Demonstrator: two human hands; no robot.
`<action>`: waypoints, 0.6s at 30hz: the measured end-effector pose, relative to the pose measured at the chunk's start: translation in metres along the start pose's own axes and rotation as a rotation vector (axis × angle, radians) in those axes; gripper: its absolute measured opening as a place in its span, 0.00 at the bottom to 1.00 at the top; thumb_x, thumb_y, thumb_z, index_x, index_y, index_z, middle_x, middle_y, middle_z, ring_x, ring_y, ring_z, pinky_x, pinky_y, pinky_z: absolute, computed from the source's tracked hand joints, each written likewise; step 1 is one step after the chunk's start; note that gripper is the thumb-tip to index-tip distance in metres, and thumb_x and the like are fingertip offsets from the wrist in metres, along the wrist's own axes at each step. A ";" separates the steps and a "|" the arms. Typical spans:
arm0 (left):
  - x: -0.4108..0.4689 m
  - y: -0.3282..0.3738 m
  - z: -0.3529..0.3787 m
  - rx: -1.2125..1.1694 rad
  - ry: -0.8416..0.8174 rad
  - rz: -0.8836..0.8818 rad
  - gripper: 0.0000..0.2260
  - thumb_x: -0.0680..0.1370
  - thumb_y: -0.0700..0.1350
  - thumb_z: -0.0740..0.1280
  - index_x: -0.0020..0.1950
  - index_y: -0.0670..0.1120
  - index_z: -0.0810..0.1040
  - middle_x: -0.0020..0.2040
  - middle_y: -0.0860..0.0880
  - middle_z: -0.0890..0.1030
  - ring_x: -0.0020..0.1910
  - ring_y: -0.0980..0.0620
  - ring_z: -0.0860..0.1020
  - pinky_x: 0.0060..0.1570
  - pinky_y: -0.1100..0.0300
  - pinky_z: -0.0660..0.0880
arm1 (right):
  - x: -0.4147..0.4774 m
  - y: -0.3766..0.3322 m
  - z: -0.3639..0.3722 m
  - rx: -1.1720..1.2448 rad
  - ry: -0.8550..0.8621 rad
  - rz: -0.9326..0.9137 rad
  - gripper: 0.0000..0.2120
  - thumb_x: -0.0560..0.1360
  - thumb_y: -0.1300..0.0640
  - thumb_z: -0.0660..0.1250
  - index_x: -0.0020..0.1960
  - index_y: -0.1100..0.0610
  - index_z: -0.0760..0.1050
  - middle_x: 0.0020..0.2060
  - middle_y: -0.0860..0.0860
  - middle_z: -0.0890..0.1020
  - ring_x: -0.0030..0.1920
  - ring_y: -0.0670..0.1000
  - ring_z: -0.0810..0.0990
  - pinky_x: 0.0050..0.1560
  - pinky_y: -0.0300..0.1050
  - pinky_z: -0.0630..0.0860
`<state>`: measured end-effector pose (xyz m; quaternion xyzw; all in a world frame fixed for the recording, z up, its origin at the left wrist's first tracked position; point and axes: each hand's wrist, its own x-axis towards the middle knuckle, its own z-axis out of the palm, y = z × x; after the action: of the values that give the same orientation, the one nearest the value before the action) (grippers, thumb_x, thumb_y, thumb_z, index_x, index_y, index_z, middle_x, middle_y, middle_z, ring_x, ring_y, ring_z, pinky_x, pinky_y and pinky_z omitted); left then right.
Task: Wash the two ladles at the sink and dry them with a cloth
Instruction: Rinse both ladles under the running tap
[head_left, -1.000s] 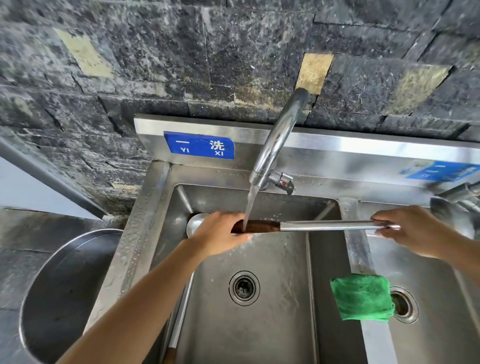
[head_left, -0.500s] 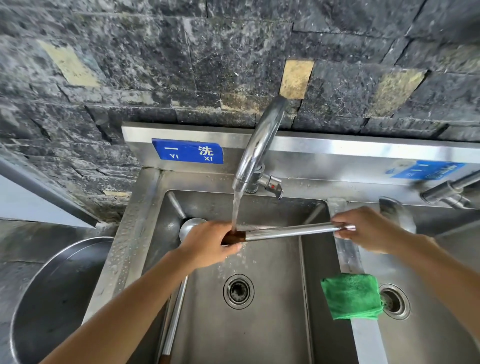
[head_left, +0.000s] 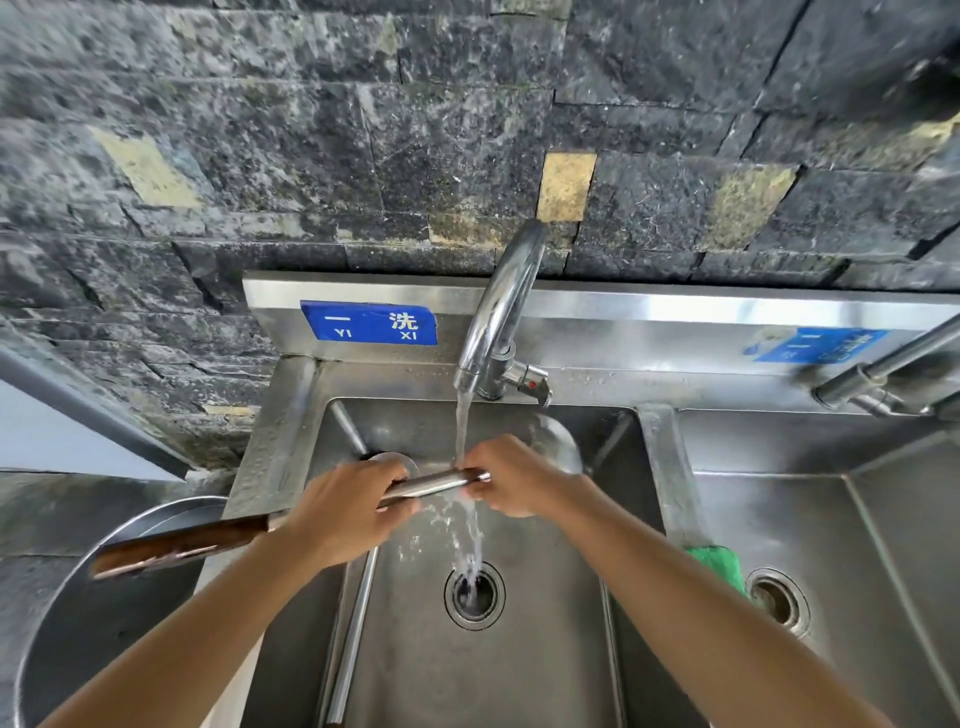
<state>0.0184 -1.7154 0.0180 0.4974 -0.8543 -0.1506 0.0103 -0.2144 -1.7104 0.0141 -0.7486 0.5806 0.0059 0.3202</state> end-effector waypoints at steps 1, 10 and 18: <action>-0.007 -0.005 -0.001 0.002 -0.018 -0.023 0.11 0.75 0.61 0.64 0.49 0.55 0.76 0.39 0.56 0.80 0.37 0.55 0.79 0.38 0.57 0.76 | 0.004 -0.008 0.006 0.015 -0.005 -0.023 0.05 0.79 0.56 0.69 0.53 0.50 0.82 0.47 0.50 0.85 0.50 0.52 0.83 0.51 0.45 0.71; -0.073 -0.037 0.017 0.024 -0.018 -0.193 0.15 0.75 0.63 0.61 0.35 0.56 0.69 0.29 0.55 0.74 0.29 0.60 0.73 0.27 0.61 0.65 | 0.013 -0.050 0.057 0.042 -0.014 -0.047 0.09 0.78 0.59 0.67 0.57 0.52 0.81 0.54 0.52 0.83 0.59 0.58 0.79 0.71 0.62 0.68; -0.104 -0.018 0.038 -0.101 -0.036 -0.331 0.17 0.75 0.63 0.61 0.35 0.52 0.71 0.29 0.51 0.76 0.29 0.55 0.76 0.31 0.55 0.74 | -0.011 -0.045 0.078 -0.007 0.172 -0.141 0.13 0.76 0.59 0.70 0.60 0.53 0.80 0.59 0.49 0.82 0.64 0.52 0.78 0.71 0.55 0.71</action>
<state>0.0800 -1.6251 -0.0093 0.6272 -0.7523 -0.2018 -0.0052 -0.1505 -1.6575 -0.0223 -0.7866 0.5516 -0.0787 0.2662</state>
